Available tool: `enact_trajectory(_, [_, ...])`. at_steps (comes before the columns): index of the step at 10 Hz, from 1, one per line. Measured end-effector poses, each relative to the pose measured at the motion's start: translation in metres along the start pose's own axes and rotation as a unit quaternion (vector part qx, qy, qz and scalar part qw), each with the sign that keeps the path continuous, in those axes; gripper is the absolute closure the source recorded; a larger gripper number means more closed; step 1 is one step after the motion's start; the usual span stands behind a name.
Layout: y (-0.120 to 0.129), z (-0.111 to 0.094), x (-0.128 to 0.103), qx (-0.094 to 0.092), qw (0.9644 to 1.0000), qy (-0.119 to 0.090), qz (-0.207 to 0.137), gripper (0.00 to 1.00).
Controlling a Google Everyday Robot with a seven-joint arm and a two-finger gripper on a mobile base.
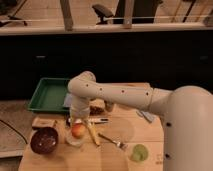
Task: Place apple in paper cup
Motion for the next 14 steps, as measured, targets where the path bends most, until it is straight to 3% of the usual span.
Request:
enact_trajectory(3, [-0.0007,0.0004,0.0013,0.003,1.0000,-0.004,0.001,0.76])
enact_trajectory(5, [-0.0012,0.0005,0.0019,0.005,1.0000,-0.006,0.002,0.82])
enact_trajectory(8, [-0.0011,0.0006,0.0030,0.007,0.9999,-0.010,0.003,0.74])
enact_trajectory(10, [-0.0014,0.0005,0.0030,0.009,0.9999,-0.012,0.004,0.76])
enact_trajectory(12, [-0.0019,0.0008,0.0036,0.012,0.9998,-0.015,0.004,0.67])
enact_trajectory(14, [-0.0020,0.0008,0.0039,0.018,0.9996,-0.022,0.006,0.71])
